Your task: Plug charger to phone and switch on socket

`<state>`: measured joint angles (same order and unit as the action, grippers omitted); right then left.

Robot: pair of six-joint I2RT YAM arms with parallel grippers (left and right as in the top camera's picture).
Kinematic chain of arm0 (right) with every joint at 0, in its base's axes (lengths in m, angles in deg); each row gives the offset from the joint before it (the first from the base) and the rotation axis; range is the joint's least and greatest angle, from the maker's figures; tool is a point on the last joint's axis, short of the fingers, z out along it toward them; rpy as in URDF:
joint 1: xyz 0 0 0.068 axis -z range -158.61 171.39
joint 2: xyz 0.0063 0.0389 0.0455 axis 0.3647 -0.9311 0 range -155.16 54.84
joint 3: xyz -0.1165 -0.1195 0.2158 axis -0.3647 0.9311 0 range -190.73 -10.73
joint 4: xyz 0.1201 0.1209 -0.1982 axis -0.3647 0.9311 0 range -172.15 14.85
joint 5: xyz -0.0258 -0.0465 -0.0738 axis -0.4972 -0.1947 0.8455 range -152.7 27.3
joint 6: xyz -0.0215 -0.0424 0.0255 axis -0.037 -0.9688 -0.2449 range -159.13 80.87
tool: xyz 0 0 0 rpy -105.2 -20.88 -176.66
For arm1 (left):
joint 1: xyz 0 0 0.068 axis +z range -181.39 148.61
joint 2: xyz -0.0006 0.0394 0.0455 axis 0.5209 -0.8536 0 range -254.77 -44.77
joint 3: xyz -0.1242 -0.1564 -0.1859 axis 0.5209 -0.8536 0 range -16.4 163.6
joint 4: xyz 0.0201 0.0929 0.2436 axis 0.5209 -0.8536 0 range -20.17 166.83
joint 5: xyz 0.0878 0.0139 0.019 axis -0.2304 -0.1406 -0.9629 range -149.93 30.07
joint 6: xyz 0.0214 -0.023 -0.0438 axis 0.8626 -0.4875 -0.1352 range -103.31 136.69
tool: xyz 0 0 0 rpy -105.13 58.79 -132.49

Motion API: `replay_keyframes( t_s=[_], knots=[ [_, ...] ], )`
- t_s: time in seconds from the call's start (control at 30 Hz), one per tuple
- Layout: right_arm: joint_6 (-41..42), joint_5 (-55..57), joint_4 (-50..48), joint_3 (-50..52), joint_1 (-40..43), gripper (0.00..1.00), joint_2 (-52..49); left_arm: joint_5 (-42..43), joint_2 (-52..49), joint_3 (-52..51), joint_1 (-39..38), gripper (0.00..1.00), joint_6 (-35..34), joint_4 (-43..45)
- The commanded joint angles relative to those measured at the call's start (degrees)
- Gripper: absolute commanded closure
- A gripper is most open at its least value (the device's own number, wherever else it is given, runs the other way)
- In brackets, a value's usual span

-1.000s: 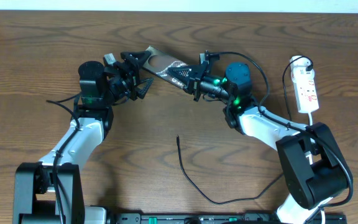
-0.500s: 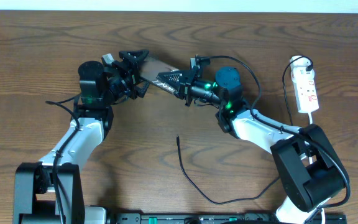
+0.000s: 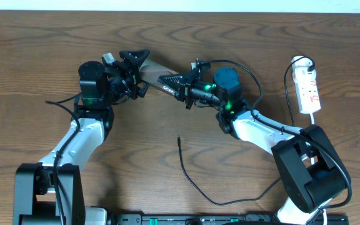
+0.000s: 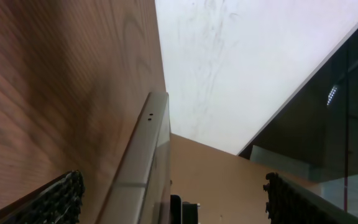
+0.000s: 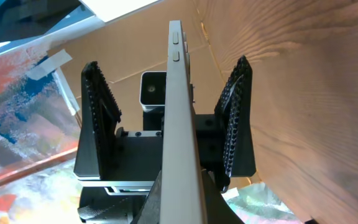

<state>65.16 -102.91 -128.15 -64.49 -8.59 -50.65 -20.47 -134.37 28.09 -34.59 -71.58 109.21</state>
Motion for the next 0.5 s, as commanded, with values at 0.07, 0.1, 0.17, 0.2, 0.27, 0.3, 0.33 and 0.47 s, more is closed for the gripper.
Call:
replay_keyframes(
  t_s=[0.07, 0.1, 0.17, 0.2, 0.27, 0.3, 0.33, 0.47],
  knots=[
    [0.46, -0.02, -0.74, -0.66, -0.46, 0.99, 0.48, -0.59, -0.31, 0.28, 0.02, 0.12, 1.64, 0.28],
    [0.46, -0.02, -0.87, -0.66, -0.5, 0.99, 0.48, -0.81, -0.31, 0.28, 0.02, 0.12, 1.64, 0.26],
    [0.46, -0.02, -0.9, -0.66, -0.5, 0.98, 0.48, -1.18, -0.31, 0.28, 0.02, 0.19, 1.62, 0.24],
    [0.46, -0.02, -0.9, -0.66, -0.5, 0.98, 0.48, -1.25, -0.31, 0.28, 0.02, 0.21, 1.6, 0.26],
    [0.46, -0.02, -0.9, -0.66, -0.5, 0.98, 0.48, -1.55, -0.31, 0.28, 0.02, 0.22, 1.6, 0.24],
    [0.46, -0.02, -0.9, -0.66, -0.5, 0.98, 0.48, -1.6, -0.31, 0.28, 0.02, 0.23, 1.6, 0.11],
    [0.44, -0.02, -0.9, -0.66, -0.59, 0.99, 0.48, -1.68, -0.31, 0.28, 0.02, 0.28, 1.6, -0.13],
    [0.46, 0.39, -0.9, -0.66, -1.2, 0.99, 0.48, -1.79, -0.31, 0.28, 0.02, 0.37, 1.6, -0.17]
  ],
)
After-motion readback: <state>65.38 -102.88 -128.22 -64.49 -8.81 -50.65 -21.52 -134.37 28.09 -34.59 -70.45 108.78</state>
